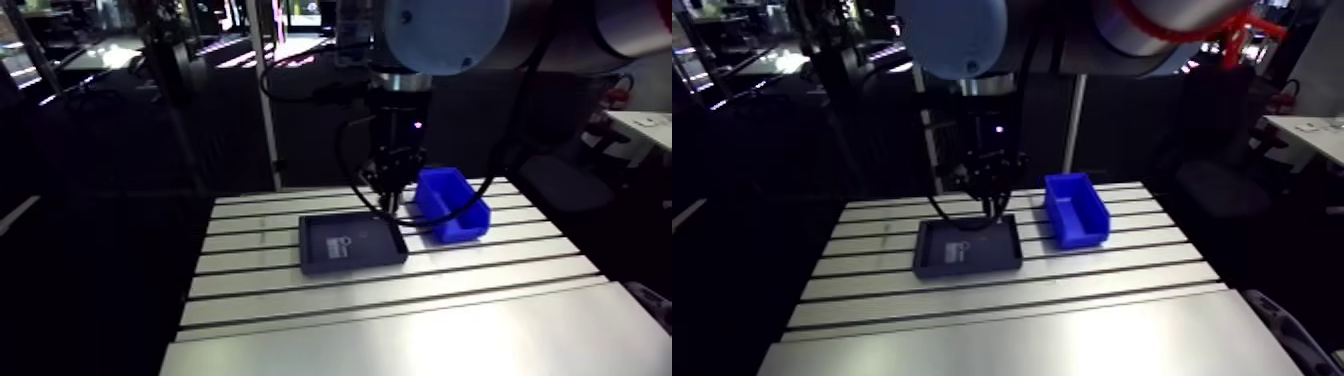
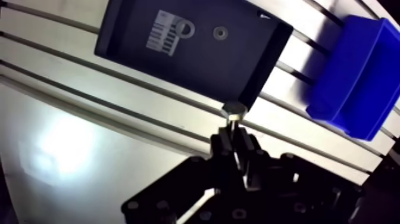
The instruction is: Pick up the M10 bolt from the tray and put it into the blue bin.
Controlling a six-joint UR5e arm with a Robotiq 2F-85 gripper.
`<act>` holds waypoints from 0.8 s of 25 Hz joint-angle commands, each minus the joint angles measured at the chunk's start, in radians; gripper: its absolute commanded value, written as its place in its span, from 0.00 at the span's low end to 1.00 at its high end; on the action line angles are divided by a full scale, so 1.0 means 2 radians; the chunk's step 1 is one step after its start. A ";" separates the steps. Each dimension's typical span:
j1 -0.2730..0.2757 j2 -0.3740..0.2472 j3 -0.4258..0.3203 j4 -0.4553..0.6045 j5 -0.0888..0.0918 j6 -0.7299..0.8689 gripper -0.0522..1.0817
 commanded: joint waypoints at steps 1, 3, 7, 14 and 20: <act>-0.004 -0.012 -0.048 0.067 0.001 -0.039 0.99; -0.019 -0.012 -0.067 0.081 0.002 -0.063 0.99; -0.031 -0.008 -0.110 0.110 0.005 -0.136 0.99; -0.063 0.012 -0.158 0.134 0.005 -0.305 0.98; -0.089 0.042 -0.176 0.134 0.000 -0.449 0.97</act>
